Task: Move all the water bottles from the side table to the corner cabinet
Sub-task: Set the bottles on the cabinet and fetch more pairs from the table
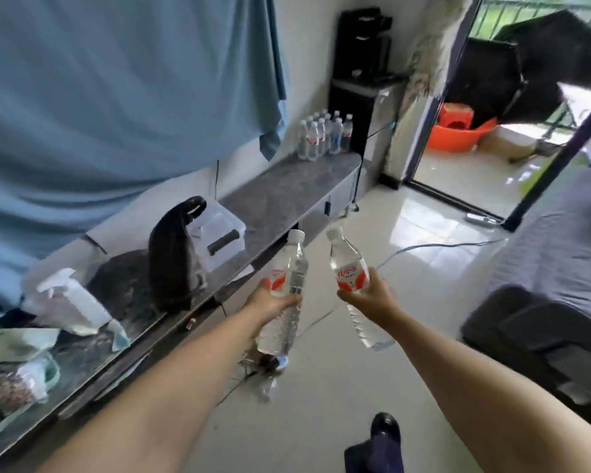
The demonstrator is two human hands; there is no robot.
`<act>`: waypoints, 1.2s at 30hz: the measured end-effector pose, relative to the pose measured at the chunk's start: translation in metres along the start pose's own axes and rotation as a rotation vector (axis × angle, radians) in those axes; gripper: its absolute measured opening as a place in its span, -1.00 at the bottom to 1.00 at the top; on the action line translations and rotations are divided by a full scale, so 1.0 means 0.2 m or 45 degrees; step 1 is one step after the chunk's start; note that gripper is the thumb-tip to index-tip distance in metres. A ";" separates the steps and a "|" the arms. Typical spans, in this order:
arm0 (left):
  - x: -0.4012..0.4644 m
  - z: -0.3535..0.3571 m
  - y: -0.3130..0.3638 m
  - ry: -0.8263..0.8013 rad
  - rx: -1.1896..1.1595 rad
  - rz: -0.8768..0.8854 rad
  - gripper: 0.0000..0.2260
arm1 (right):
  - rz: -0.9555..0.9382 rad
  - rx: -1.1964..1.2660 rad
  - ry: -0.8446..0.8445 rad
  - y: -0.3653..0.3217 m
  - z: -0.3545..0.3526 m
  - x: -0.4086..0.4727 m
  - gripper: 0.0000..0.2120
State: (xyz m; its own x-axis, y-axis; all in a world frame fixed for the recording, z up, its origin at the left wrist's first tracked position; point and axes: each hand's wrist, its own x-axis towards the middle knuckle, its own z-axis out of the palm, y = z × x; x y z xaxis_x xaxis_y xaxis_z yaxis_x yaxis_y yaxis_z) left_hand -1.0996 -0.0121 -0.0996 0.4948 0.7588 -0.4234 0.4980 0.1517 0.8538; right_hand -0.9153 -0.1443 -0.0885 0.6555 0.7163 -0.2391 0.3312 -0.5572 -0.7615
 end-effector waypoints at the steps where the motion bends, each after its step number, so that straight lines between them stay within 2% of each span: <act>1: 0.06 0.08 0.05 -0.024 0.008 0.009 -0.46 | 0.014 -0.021 0.023 0.06 -0.07 0.07 -0.41; 4: 0.27 0.35 0.22 -0.087 0.024 -0.012 -0.49 | 0.019 -0.045 0.069 0.18 -0.32 0.33 -0.43; 11: 0.76 0.96 0.62 -0.066 -0.037 -0.064 -0.48 | 0.016 -0.027 0.063 0.41 -0.88 0.95 -0.44; 17: 1.11 1.23 0.90 -0.095 -0.019 -0.086 -0.53 | 0.016 0.081 0.061 0.44 -1.08 1.36 -0.48; 23: 1.65 1.27 1.11 -0.096 -0.014 -0.049 -0.45 | -0.043 0.099 0.010 0.37 -1.13 1.92 -0.54; 32: 2.67 1.08 1.57 -0.073 -0.049 -0.019 -0.54 | -0.031 0.091 0.027 0.06 -1.20 3.01 -0.47; 36: 3.03 0.94 1.79 -0.021 -0.033 -0.113 -0.55 | -0.026 0.184 0.051 -0.12 -1.22 3.40 -0.48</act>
State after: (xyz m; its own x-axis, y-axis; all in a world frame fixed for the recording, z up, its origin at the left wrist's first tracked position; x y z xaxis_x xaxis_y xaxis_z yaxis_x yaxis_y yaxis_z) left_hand -0.4886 0.3829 -0.1080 0.4613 0.7310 -0.5029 0.5220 0.2347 0.8200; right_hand -0.3116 0.2538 -0.0858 0.6771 0.7081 -0.2006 0.2456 -0.4743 -0.8454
